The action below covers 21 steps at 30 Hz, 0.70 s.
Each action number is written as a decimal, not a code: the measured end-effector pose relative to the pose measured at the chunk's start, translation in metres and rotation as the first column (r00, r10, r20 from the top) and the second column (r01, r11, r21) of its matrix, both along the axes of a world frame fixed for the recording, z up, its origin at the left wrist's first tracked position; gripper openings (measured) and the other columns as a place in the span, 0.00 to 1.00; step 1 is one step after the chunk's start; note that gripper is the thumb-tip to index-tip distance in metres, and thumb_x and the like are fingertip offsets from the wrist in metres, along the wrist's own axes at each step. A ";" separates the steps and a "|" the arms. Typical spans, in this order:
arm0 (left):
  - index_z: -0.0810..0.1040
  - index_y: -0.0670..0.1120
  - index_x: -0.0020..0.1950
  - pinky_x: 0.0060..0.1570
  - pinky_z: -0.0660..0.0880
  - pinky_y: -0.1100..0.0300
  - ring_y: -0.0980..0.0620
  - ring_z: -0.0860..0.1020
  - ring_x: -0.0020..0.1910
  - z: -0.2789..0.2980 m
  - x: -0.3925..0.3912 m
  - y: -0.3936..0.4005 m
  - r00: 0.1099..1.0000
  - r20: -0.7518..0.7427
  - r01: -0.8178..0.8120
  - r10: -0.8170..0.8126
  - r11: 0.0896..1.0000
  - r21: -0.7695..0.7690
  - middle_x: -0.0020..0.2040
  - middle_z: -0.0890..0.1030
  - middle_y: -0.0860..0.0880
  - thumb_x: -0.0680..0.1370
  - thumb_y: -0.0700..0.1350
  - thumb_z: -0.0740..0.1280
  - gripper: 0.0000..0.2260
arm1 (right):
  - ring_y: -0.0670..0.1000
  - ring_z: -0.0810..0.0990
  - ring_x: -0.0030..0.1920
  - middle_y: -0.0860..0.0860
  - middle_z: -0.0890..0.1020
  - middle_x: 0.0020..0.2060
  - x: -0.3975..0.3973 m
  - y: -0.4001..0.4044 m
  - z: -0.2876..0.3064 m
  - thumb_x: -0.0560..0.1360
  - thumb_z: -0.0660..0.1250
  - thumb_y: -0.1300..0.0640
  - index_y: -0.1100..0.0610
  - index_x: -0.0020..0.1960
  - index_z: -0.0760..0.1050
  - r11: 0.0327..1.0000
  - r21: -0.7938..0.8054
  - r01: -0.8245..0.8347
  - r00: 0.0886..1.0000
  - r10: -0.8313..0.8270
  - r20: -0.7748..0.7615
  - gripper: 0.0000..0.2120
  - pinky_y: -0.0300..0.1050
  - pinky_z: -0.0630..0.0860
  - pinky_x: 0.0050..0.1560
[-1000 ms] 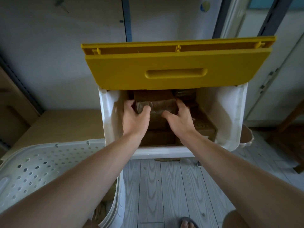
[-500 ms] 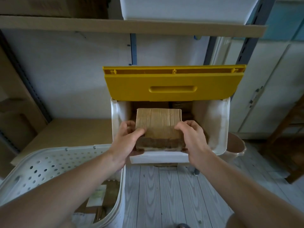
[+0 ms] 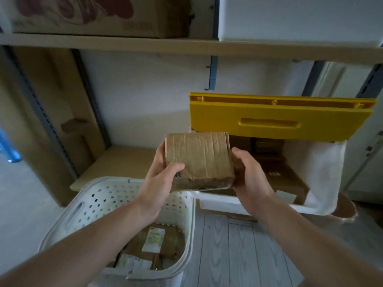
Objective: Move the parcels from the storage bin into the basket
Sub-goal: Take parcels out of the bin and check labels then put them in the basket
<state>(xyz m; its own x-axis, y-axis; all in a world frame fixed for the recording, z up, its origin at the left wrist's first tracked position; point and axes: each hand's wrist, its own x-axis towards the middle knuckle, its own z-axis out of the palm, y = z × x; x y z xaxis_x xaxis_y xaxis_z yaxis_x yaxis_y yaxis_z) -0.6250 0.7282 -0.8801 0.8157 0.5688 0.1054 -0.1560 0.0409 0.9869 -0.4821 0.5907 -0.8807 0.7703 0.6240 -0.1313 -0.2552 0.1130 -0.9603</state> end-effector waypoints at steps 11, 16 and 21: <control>0.66 0.67 0.73 0.65 0.75 0.45 0.52 0.77 0.65 0.000 -0.032 0.046 0.939 -0.246 -0.259 0.239 0.965 -0.051 0.65 0.77 0.57 0.86 0.54 0.52 0.17 | 0.55 0.84 0.54 0.56 0.85 0.56 -0.025 0.082 0.004 0.82 0.63 0.60 0.58 0.61 0.82 0.986 0.156 -0.054 0.998 0.059 -0.028 0.12 0.44 0.81 0.42; 0.69 0.62 0.73 0.66 0.71 0.44 0.51 0.79 0.63 -0.010 -0.038 0.062 0.963 -0.247 -0.158 0.108 0.969 -0.191 0.64 0.81 0.52 0.72 0.77 0.55 0.34 | 0.49 0.86 0.51 0.49 0.87 0.50 -0.038 0.106 -0.002 0.82 0.61 0.66 0.55 0.59 0.82 0.980 0.084 -0.180 0.966 0.160 0.203 0.13 0.40 0.81 0.45; 0.69 0.63 0.70 0.58 0.76 0.48 0.48 0.81 0.61 -0.024 -0.042 0.074 0.955 -0.261 -0.186 0.141 0.970 -0.157 0.64 0.82 0.53 0.69 0.76 0.59 0.33 | 0.51 0.86 0.53 0.49 0.87 0.50 -0.042 0.121 -0.008 0.81 0.63 0.67 0.55 0.58 0.82 0.984 0.003 -0.177 0.951 0.170 0.259 0.12 0.46 0.83 0.52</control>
